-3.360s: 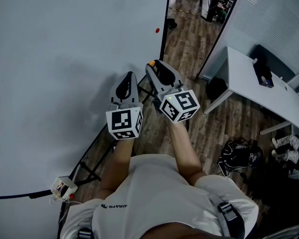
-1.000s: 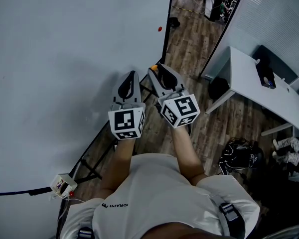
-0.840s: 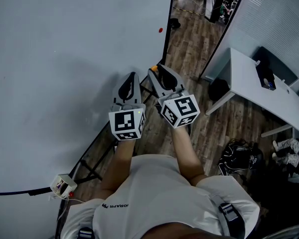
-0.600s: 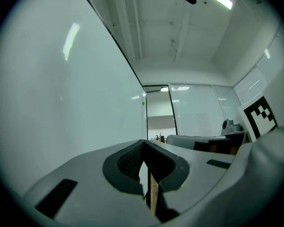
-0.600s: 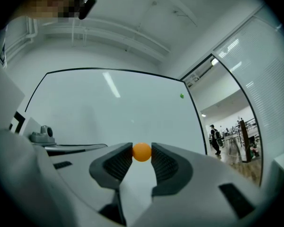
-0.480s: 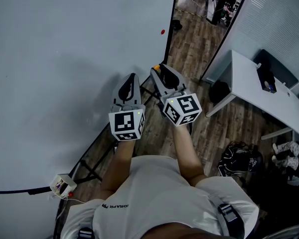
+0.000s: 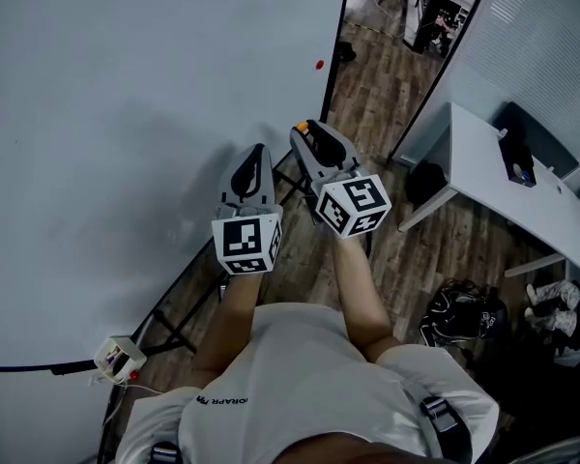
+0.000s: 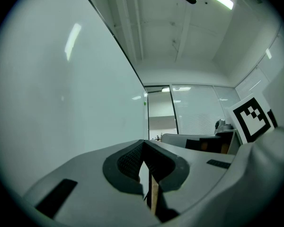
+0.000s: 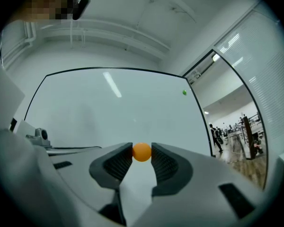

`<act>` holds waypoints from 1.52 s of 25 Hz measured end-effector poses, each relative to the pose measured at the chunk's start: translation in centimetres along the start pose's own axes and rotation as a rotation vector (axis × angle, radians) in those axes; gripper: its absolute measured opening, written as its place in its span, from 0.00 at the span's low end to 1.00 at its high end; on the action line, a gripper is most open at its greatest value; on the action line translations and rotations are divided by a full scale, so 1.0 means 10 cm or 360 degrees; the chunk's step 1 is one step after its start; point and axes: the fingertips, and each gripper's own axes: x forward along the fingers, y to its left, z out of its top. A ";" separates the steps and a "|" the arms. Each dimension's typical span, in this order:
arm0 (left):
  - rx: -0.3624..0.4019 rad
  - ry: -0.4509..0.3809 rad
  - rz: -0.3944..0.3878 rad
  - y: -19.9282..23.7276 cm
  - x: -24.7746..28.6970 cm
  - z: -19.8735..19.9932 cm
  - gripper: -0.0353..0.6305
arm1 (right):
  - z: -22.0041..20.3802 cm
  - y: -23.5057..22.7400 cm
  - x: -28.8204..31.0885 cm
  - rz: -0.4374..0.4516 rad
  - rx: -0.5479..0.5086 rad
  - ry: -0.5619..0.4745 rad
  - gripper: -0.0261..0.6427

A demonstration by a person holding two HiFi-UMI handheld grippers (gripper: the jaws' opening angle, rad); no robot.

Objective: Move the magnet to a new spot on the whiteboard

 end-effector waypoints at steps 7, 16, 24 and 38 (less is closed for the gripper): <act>-0.0004 -0.0004 0.0010 0.03 -0.04 0.00 0.06 | 0.04 0.03 0.10 0.0044 -0.0003 0.0000 0.24; -0.0004 -0.0001 0.0024 0.05 -0.05 0.02 0.06 | 0.07 0.03 0.27 0.0103 -0.0028 0.0045 0.24; -0.0003 -0.0001 0.0035 0.08 -0.08 0.03 0.06 | 0.13 0.00 0.33 0.0109 -0.0020 0.0036 0.24; 0.0000 -0.0002 0.0058 0.10 -0.11 0.06 0.06 | 0.14 -0.06 0.47 0.0109 -0.0010 0.0054 0.24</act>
